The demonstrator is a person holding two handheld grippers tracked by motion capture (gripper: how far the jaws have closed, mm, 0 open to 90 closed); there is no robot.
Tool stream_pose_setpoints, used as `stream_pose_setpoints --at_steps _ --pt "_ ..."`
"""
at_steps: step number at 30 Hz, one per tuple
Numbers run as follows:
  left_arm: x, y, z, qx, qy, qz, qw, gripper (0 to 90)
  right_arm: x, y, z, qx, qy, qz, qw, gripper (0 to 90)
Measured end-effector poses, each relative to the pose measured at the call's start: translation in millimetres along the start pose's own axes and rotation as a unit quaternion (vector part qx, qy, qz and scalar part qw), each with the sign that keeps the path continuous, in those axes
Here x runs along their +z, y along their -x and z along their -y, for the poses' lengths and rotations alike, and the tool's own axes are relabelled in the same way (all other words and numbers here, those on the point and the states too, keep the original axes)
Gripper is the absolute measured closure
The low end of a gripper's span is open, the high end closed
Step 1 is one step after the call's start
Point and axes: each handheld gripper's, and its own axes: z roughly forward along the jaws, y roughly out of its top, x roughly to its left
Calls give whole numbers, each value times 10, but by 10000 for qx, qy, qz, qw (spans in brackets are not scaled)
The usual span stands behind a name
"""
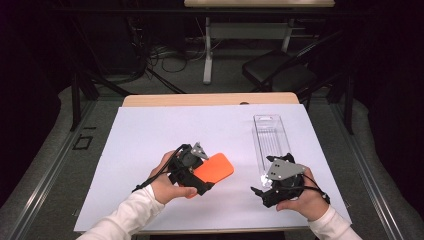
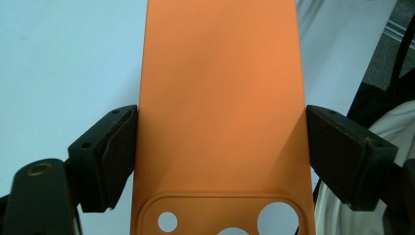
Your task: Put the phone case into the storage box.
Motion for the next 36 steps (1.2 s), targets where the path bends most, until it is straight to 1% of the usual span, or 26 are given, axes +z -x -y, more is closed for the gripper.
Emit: stream_pose_setpoints --at_steps 2,6,10,11,12,13,14,15,17,18,19,20,21,22,23,24,26,28,29,30,31,32,33,34,35,36 --pt "-2 1 0 -3 2 4 10000 163 13 -9 -18 -38 -27 2 10000 0" --pt "-8 3 -8 10 -1 22 10000 164 59 -45 -85 -133 -135 -131 9997 0" --pt "-14 0 -17 14 0 20 10000 163 84 -92 -151 -306 -136 -171 9993 0" --pt "-16 -2 -18 9 6 16 10000 164 96 -119 -185 -395 -129 -135 9990 0" --pt "-19 -7 -20 8 3 18 10000 164 96 -119 -185 -395 -129 -135 9990 0" --pt "-21 -10 -20 -9 5 8 10000 163 101 -131 -202 -470 -133 -123 9987 0" --pt "-22 -16 -20 -14 6 5 10000 163 108 -165 -231 -686 -139 -40 9975 24" --pt "-22 -22 -19 -18 2 1 10000 163 108 -165 -231 -686 -139 -40 9975 24" --pt "-21 -32 -16 -38 -1 -5 10000 164 118 -192 -258 -944 -144 98 9954 47" --pt "-19 -34 -14 -47 4 -9 10000 164 122 -206 -272 -1006 -168 116 9947 57" --pt "-18 -37 -12 -50 10 -13 10000 164 129 -233 -291 -1164 -87 188 9930 107" --pt "-17 -38 -11 -51 13 -12 10000 164 129 -233 -291 -1164 -87 188 9930 107" --pt "-16 -38 -10 -57 15 -7 10000 164 132 -245 -298 -1237 -27 179 9922 141" --pt "-16 -38 -10 -59 16 -7 10000 164 132 -262 -306 -1303 -2 202 9913 147" --pt "-16 -38 -12 -70 17 -2 10000 164 140 -294 -319 -1428 1 244 9895 167" --pt "-16 -38 -12 -70 17 -2 10000 164 140 -294 -319 -1428 1 244 9895 167" --pt "-13 -38 -13 -95 31 6 10000 164 165 -320 -332 -1669 19 371 9853 215" --pt "-13 -45 -14 -77 12 5 10000 163 177 -330 -331 -1701 35 396 9846 228" --pt "-12 -47 -14 -76 9 2 10000 164 196 -337 -327 -1745 96 388 9839 234" --pt "-8 -46 -14 -101 24 1 9999 164 192 -341 -337 -1878 -2 448 9812 237" --pt "-5 -47 -13 -112 26 1 9999 164 202 -350 -333 -1979 22 508 9789 243" --pt "-3 -50 -14 -118 25 -1 9999 164 208 -368 -337 -2172 -38 574 9744 268" --pt "-3 -55 -14 -104 10 4 9999 164 208 -368 -337 -2172 -38 574 9744 268" --pt "-2 -58 -15 -103 6 6 9999 164 215 -376 -334 -2242 -45 584 9728 281" --pt "1 -57 -16 -121 28 -2 9999 164 226 -398 -333 -2451 -66 668 9672 291" --pt "1 -59 -18 -119 22 5 9999 164 226 -398 -333 -2451 -66 668 9672 291"
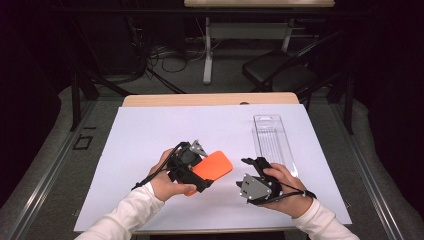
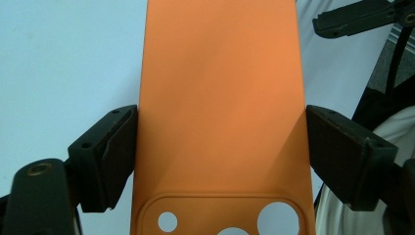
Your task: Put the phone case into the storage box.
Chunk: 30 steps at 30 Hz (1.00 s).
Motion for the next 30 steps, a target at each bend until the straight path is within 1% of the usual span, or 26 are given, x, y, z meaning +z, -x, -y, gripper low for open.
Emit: stream_pose_setpoints --at_steps 1,2,3,4,5,7,8,9,10,11,12,13,14,16,17,18,20,21,23,24,25,26,28,29,30 --pt "3 1 -1 -1 7 0 10000 164 4 -13 -3 -78 5 37 10000 294" --pt "5 3 -1 -7 4 7 10000 164 11 -33 -10 -258 26 86 9996 304" --pt "7 5 -3 -2 -11 18 10000 164 11 -33 -10 -258 26 86 9996 304" --pt "9 6 -4 26 -26 16 10000 163 17 -49 -12 -347 66 133 9993 310" --pt "14 11 -7 26 -37 33 10000 164 28 -70 -17 -608 85 226 9979 322" --pt "17 12 -9 34 -31 33 10000 164 30 -84 -21 -638 68 266 9976 328" --pt "18 14 -10 15 -35 43 10000 163 42 -96 -27 -807 170 353 9960 349" --pt "20 15 -11 9 -34 47 10000 163 42 -96 -27 -807 170 353 9960 349" --pt "22 15 -11 8 -27 46 10000 164 28 -109 -33 -856 131 401 9954 358" --pt "24 15 -12 -3 -21 48 10000 164 29 -107 -40 -974 178 443 9941 365" --pt "26 15 -12 -9 -10 47 10000 164 23 -123 -43 -968 169 499 9939 368" --pt "27 14 -12 -18 -3 51 10000 164 32 -124 -45 -1035 279 528 9928 370" --pt "28 12 -13 -20 -5 54 10000 164 21 -125 -53 -1097 246 552 9921 376" --pt "31 11 -14 -19 -4 57 10000 163 16 -130 -63 -1187 286 572 9909 395" --pt "32 11 -15 -19 -8 59 10000 164 18 -129 -66 -1259 341 579 9898 397" --pt "34 13 -16 -20 -4 57 10000 164 23 -134 -68 -1280 396 584 9893 398" --pt "33 15 -19 -21 -6 75 10000 164 20 -124 -84 -1416 378 580 9875 397" --pt "33 15 -20 -21 -14 86 10000 164 26 -140 -79 -1356 413 586 9882 397" --pt "34 18 -22 -8 -36 107 9999 164 28 -150 -85 -1404 390 573 9877 394" --pt "36 18 -22 1 -36 100 9999 164 33 -145 -89 -1503 409 576 9861 394" --pt "39 20 -22 -14 -35 117 9999 164 37 -158 -87 -1520 405 587 9858 394" --pt "43 22 -22 -19 -28 123 9999 164 39 -148 -90 -1670 407 599 9833 394" --pt "52 29 -24 -48 -6 122 9999 164 46 -162 -89 -1694 434 595 9828 398" --pt "55 28 -26 -32 -15 131 9999 164 54 -165 -92 -1738 456 581 9820 399" --pt "57 30 -29 -23 -19 135 9999 164 54 -165 -92 -1738 456 581 9820 399"
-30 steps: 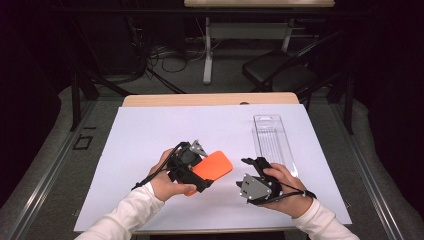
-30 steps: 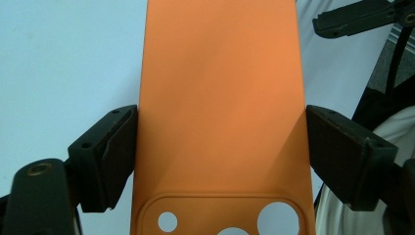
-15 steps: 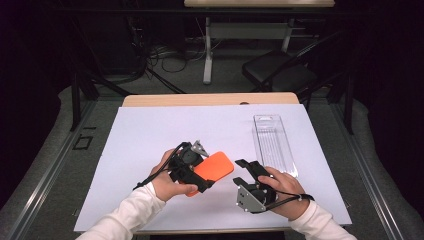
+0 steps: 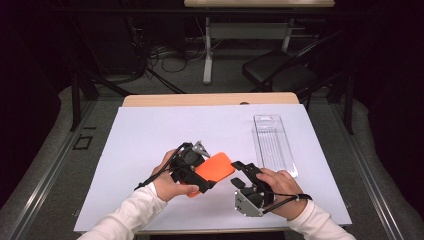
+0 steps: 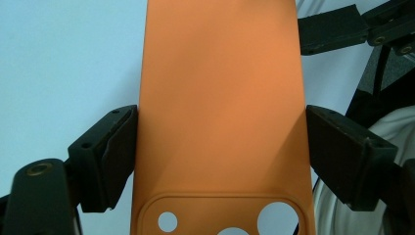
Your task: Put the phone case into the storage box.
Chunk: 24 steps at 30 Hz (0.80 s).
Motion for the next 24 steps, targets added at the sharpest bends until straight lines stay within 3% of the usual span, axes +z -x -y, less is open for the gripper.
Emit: stream_pose_setpoints --at_steps 4,9,11,16,24 --pt "16 14 -18 25 1 26 10000 164 22 -17 -5 116 -34 -18 9999 384" --pt "43 51 -40 109 -38 78 9999 164 46 -21 -13 -44 -61 -59 10000 402" --pt "49 74 -46 118 -43 103 9999 164 58 -34 -19 37 -97 -99 9999 418" --pt "49 111 -60 154 -40 157 9997 164 78 -34 -21 -118 89 -10 9999 437" --pt "60 151 -76 170 -61 213 9996 164 105 -72 -30 -270 -68 61 9996 451"
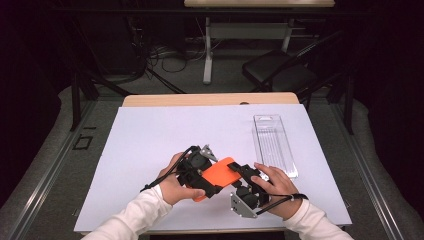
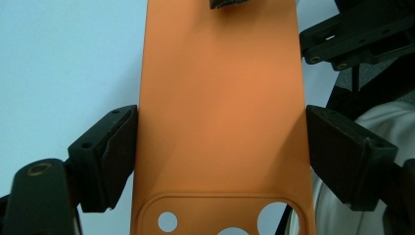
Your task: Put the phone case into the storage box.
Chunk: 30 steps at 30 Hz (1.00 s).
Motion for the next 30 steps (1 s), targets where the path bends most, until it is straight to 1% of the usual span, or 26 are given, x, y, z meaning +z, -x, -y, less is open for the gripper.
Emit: stream_pose_setpoints --at_steps 1,2,4,5,6,8,9,10,11,12,17,29,30 --pt "2 3 -2 0 -3 14 10000 164 2 -12 -2 27 -24 -3 10000 451" --pt "3 4 -6 16 -7 18 10000 164 8 -14 -5 -1 -15 -9 10000 453" --pt "6 11 -10 22 -16 33 10000 164 23 -27 -7 -1 40 -22 10000 466" --pt "8 16 -12 21 -12 39 10000 164 18 -32 -10 -20 -23 -15 10000 478" --pt "8 21 -14 29 -12 47 10000 164 24 -32 -12 -84 -28 -26 10000 485" --pt "9 30 -19 51 -21 54 10000 164 22 -38 -12 -77 -49 -19 10000 498" --pt "9 36 -22 47 -17 59 10000 164 26 -40 -10 -91 -20 1 10000 506" --pt "9 40 -25 53 -17 64 10000 164 27 -37 -8 -156 -34 28 9999 519" --pt "9 45 -29 58 -25 76 10000 164 27 -37 -8 -156 -34 28 9999 519" --pt "9 48 -32 68 -35 71 9999 164 24 -35 -8 -234 -56 52 9997 531" --pt "14 57 -40 41 -17 110 9999 164 27 -42 -13 -317 -66 85 9994 552" --pt "0 46 -62 26 -8 149 9999 164 63 -52 -10 -384 -72 244 9989 580" --pt "-1 48 -63 28 -10 147 9999 164 65 -53 -10 -388 -51 331 9987 573"
